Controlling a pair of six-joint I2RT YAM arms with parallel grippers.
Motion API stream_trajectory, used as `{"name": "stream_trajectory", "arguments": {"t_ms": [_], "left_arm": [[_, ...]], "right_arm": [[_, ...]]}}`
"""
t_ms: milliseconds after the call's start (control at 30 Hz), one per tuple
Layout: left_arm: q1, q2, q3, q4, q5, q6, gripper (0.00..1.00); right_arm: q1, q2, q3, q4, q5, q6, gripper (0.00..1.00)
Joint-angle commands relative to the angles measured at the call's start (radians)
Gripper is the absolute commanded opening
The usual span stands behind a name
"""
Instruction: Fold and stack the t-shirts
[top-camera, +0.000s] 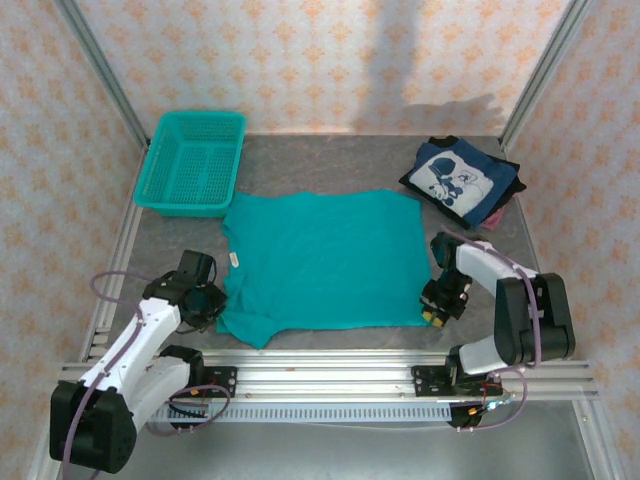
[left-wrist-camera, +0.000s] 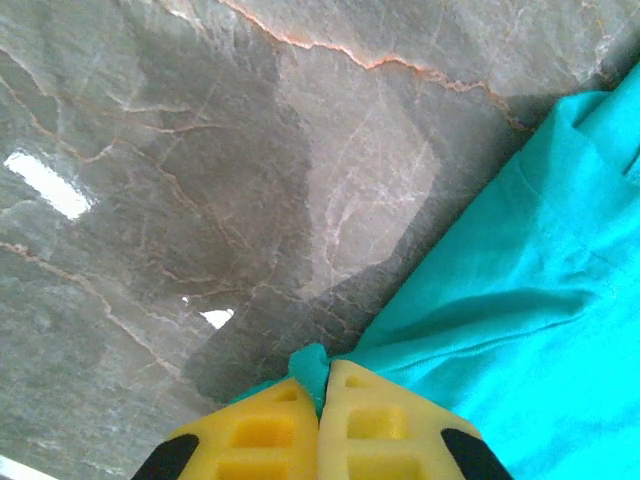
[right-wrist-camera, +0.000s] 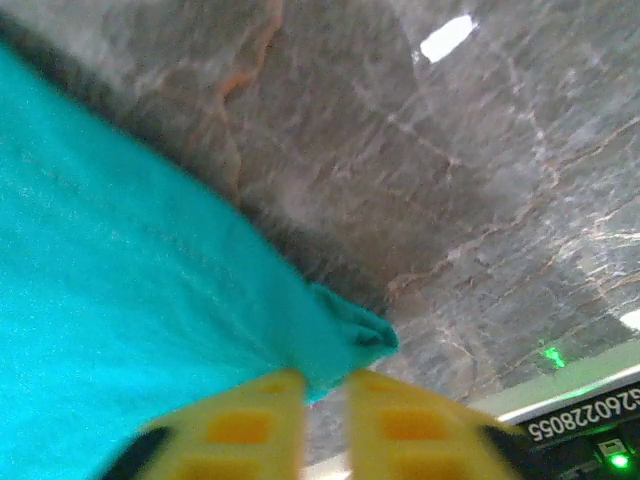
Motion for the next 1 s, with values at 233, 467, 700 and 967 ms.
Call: {"name": "stream_trajectory", "arguments": {"t_ms": [233, 467, 700, 967], "left_arm": [[-0.007, -0.111, 0.061, -0.201, 0.006, 0.043, 0.04], [-0.007, -0.123, 0.124, -0.241, -0.005, 0.037, 0.04], [-0.008, -0.084, 0.168, -0.202, -0.011, 0.047, 0.04], [-0.008, 0.006, 0.224, -0.188, 0.002, 0.113, 0.03]], "right_arm": [[0.005, -0.070, 0.067, -0.070, 0.080, 0.010, 0.00], [0.005, -0.089, 0.165, -0.123, 0.083, -0.009, 0.00], [0.005, -0.027, 0.244, -0.118, 0.085, -0.050, 0.00], [0.003, 0.049, 0.328, -0.129, 0.102, -0.103, 0.00]]}}
